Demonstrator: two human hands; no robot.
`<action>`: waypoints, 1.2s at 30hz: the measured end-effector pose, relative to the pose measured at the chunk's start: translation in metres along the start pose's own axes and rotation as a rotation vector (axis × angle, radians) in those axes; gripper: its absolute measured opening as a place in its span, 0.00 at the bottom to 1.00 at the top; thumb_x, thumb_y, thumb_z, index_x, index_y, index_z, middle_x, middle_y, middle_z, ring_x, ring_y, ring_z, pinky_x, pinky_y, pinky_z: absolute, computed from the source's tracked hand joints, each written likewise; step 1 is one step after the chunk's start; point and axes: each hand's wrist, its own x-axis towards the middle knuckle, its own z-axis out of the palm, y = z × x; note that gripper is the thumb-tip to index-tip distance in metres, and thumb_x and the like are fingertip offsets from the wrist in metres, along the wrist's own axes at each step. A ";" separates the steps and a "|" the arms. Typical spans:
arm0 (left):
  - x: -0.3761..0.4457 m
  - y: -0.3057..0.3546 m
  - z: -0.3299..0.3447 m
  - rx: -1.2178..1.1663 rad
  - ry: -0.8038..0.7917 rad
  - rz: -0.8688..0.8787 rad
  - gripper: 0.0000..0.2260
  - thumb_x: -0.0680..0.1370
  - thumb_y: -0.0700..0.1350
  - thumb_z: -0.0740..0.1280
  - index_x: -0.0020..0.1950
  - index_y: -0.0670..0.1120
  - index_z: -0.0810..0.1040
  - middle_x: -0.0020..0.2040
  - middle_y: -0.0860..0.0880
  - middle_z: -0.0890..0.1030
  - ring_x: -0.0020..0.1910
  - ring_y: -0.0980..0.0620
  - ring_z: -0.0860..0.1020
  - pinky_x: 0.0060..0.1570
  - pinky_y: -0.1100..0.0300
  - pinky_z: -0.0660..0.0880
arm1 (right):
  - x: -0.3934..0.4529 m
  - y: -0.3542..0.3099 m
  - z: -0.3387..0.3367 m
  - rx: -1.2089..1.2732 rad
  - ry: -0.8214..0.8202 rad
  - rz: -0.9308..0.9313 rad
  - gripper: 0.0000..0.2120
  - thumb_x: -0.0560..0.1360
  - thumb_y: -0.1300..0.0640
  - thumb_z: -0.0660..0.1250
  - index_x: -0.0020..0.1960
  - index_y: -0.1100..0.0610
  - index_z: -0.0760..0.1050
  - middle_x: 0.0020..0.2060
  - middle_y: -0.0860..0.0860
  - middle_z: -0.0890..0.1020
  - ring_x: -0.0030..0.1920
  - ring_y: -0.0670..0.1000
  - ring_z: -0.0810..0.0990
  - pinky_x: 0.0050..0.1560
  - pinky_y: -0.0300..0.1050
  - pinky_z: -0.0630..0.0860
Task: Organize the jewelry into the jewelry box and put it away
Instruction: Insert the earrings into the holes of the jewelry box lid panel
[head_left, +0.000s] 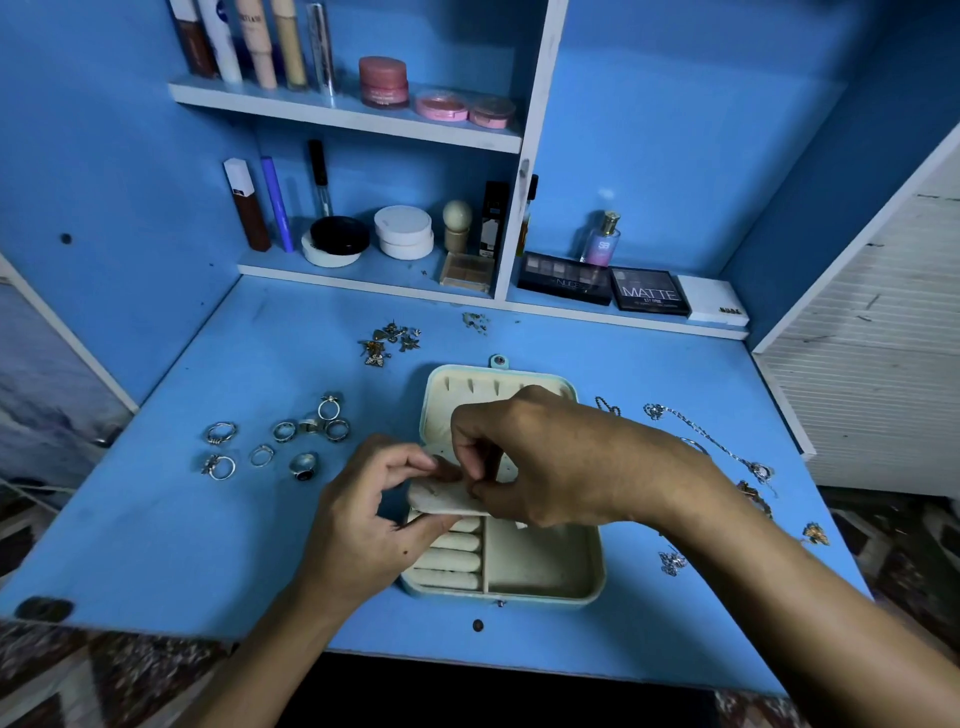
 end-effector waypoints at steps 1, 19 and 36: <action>0.000 -0.001 0.000 0.001 0.000 0.005 0.22 0.64 0.41 0.79 0.52 0.48 0.73 0.47 0.54 0.78 0.51 0.68 0.80 0.51 0.76 0.71 | -0.001 -0.001 0.000 0.002 0.001 0.000 0.07 0.76 0.55 0.68 0.42 0.49 0.71 0.40 0.46 0.80 0.44 0.48 0.77 0.46 0.51 0.78; 0.011 0.001 -0.006 -0.016 -0.084 0.056 0.20 0.67 0.49 0.76 0.56 0.50 0.74 0.49 0.56 0.77 0.51 0.63 0.81 0.54 0.72 0.73 | -0.007 0.009 -0.002 0.159 0.102 -0.017 0.07 0.74 0.49 0.68 0.44 0.49 0.71 0.40 0.45 0.81 0.41 0.44 0.79 0.44 0.45 0.77; 0.072 0.000 0.008 -0.137 -0.034 -0.281 0.19 0.66 0.57 0.79 0.50 0.59 0.76 0.45 0.57 0.83 0.45 0.54 0.81 0.42 0.64 0.72 | -0.012 0.077 0.011 0.913 0.693 0.034 0.15 0.79 0.49 0.64 0.45 0.61 0.77 0.45 0.58 0.86 0.39 0.41 0.83 0.35 0.28 0.70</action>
